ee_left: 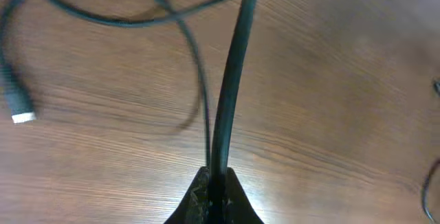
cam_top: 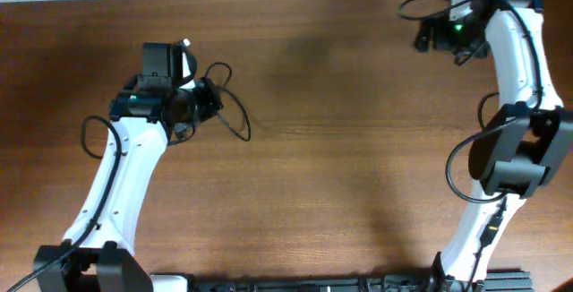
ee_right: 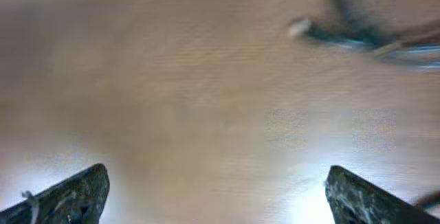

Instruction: Untangle cables

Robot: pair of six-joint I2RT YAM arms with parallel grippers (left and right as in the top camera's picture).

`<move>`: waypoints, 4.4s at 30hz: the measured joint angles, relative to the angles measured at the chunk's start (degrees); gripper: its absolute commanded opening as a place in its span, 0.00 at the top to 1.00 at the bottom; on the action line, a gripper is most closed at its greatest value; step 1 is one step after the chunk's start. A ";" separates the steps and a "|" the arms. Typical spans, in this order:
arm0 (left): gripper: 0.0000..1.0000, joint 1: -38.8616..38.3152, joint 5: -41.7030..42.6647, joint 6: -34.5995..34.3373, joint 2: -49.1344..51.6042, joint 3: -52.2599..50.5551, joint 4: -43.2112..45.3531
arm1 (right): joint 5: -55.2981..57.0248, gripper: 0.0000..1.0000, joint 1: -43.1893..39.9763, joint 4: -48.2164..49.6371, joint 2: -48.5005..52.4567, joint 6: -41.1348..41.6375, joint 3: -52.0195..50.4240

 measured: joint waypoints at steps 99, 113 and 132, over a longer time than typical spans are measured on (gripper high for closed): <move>0.01 -15.43 -15.85 -1.90 8.52 0.52 4.52 | 15.39 0.01 6.12 14.86 -12.11 3.41 -21.42; 0.01 -15.43 -15.85 -1.92 8.52 0.52 4.55 | 1.57 0.01 6.12 -11.45 -46.16 6.97 -19.80; 0.01 -15.43 -15.85 -1.90 8.52 0.52 4.52 | -0.26 0.01 6.12 -25.35 -80.08 7.15 -20.17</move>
